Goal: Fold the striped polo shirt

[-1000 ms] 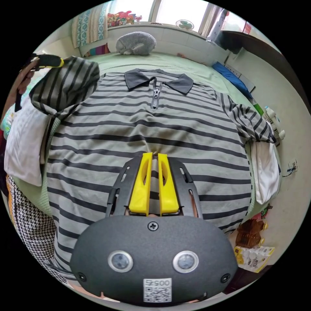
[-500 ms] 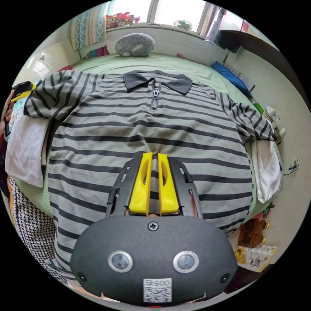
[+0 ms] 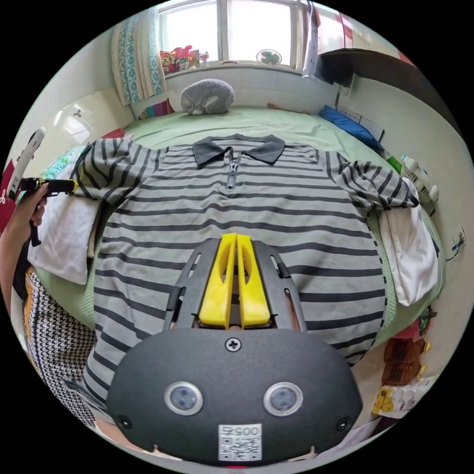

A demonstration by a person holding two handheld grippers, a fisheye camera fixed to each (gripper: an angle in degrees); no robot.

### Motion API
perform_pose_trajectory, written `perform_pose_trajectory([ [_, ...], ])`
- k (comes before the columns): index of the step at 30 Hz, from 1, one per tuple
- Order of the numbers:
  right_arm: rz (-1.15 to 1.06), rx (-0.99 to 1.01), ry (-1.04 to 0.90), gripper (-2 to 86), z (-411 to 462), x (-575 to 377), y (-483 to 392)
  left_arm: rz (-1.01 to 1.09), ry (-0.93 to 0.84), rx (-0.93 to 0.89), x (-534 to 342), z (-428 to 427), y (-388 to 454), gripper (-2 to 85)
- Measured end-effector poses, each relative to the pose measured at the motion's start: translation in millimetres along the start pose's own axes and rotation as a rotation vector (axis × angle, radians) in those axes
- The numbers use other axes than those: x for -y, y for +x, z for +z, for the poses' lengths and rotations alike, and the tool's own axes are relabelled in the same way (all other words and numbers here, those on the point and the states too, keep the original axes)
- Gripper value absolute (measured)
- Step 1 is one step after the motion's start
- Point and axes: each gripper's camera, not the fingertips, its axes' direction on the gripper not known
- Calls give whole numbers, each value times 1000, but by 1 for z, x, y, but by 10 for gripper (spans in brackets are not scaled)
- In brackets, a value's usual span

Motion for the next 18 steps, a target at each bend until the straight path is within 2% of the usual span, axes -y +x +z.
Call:
perform_pose_trajectory([
  [3,-23,7,1,-9,-1,-6,7,-61,-3,-85,-5,-2,-17,-4],
  [8,-60,177,213,-8,-35,-26,18,-12,40,-35,-27,-19,-18,-6],
  [10,1,140,218,-8,-42,-30,21,5,84,-41,-42,-31,-16,-6],
  [12,83,89,140,-11,-47,-31,26,6,106,-91,-59,-42,-16,-6],
  [14,127,97,64,-11,-68,-37,31,16,124,-255,-88,-52,-9,-6],
  [18,157,142,78,-10,-106,-57,29,45,128,-511,-135,-50,22,-6],
])
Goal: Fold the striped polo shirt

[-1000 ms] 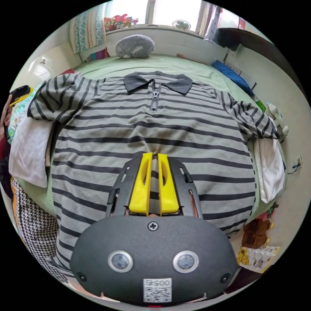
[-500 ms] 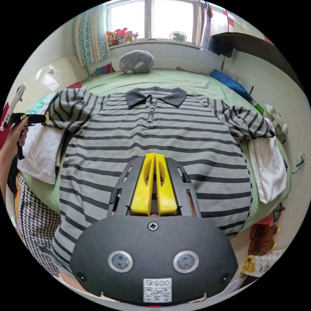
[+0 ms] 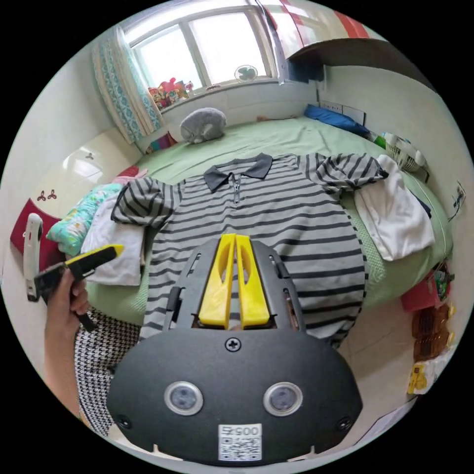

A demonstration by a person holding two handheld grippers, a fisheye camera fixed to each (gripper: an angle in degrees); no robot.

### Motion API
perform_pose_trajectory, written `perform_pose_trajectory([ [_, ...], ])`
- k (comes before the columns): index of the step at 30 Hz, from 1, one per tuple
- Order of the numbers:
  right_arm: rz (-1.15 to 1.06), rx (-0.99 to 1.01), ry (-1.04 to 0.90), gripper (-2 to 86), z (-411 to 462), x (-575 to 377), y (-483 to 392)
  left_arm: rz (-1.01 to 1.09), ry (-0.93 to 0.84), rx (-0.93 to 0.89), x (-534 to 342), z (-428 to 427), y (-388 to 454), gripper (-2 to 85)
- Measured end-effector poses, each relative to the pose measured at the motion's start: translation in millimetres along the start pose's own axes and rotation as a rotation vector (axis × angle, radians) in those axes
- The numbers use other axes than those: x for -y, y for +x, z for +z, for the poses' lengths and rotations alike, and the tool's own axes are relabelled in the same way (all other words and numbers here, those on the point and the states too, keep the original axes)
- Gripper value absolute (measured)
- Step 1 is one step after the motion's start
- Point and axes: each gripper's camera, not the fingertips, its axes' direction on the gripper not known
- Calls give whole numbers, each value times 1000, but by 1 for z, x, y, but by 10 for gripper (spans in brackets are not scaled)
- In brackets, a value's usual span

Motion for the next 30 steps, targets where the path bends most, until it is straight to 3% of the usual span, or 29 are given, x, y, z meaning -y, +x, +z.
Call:
perform_pose_trajectory([
  [3,-58,-116,-33,-10,-4,-19,-18,-20,-38,-116,-30,24,21,-6],
  [11,-164,-335,-123,-10,0,-65,-47,-48,0,41,-70,30,27,-6],
  [16,-190,-364,-149,-11,2,-68,-56,-54,-27,81,-78,33,21,-7],
  [23,-110,-202,-159,-12,-6,-65,-39,-71,-42,68,-82,38,6,-6],
  [30,-139,-227,-183,-11,-4,-65,-45,-67,-49,76,-84,42,2,-7],
])
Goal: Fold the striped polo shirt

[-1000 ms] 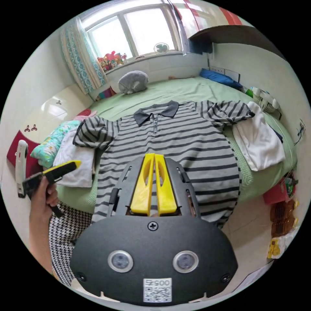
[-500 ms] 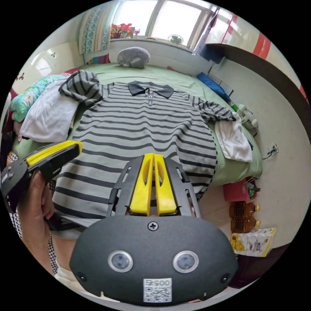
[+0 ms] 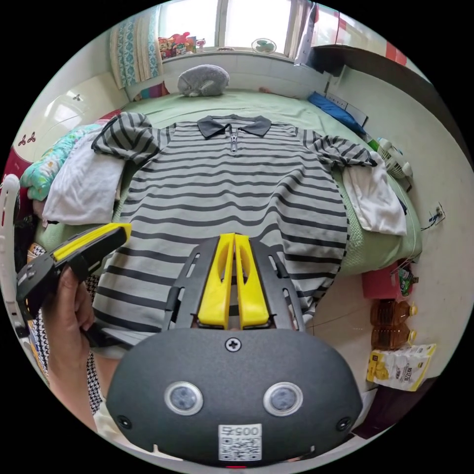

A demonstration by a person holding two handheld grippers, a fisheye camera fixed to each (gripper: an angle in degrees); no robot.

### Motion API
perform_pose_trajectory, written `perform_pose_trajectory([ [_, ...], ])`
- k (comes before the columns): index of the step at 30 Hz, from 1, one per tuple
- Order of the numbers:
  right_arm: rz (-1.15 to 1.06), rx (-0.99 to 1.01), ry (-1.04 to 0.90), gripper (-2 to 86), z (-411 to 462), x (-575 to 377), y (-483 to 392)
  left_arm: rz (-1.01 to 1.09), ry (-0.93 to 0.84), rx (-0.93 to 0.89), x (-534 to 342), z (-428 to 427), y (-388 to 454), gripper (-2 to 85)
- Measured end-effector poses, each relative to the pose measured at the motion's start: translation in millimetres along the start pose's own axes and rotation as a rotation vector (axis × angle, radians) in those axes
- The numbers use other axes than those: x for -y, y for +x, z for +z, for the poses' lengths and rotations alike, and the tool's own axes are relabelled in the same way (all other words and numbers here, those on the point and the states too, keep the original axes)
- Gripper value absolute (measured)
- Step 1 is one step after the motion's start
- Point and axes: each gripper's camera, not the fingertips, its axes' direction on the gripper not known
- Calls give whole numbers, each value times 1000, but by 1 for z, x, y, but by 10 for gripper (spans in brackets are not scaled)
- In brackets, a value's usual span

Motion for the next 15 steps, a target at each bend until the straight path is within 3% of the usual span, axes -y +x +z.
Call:
perform_pose_trajectory([
  [15,-59,-14,26,-11,-8,-5,-12,15,1,13,-4,7,-5,-7],
])
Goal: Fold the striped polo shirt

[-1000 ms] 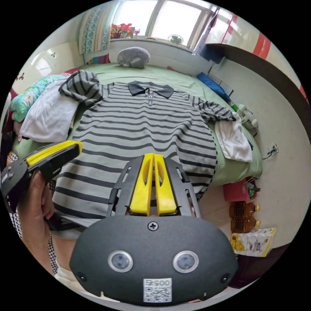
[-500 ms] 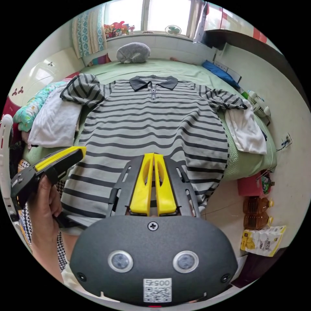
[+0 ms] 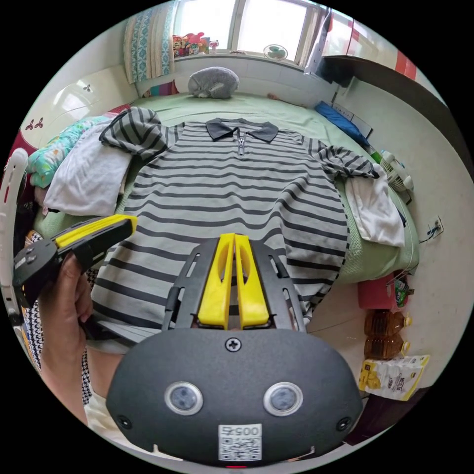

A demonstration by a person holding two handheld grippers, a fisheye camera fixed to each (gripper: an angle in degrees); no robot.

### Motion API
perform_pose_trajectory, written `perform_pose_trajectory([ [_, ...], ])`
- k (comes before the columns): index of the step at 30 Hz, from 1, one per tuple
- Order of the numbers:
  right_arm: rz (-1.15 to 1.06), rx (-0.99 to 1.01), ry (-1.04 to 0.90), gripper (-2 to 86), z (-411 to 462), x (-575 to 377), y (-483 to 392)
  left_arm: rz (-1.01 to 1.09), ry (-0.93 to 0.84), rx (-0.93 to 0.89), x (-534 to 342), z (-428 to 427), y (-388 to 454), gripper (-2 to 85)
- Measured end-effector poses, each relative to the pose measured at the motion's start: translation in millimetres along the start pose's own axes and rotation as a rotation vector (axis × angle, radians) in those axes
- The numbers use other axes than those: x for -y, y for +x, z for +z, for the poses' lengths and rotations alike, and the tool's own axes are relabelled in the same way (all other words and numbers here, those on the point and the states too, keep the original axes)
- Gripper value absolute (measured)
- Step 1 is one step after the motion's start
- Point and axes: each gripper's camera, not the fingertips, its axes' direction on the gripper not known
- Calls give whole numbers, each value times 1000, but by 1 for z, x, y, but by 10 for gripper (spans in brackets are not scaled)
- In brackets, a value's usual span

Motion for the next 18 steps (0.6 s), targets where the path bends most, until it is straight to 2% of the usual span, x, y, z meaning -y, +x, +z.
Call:
perform_pose_trajectory([
  [18,-7,14,-14,-12,-3,2,-4,-4,-12,-18,0,8,-7,-6],
])
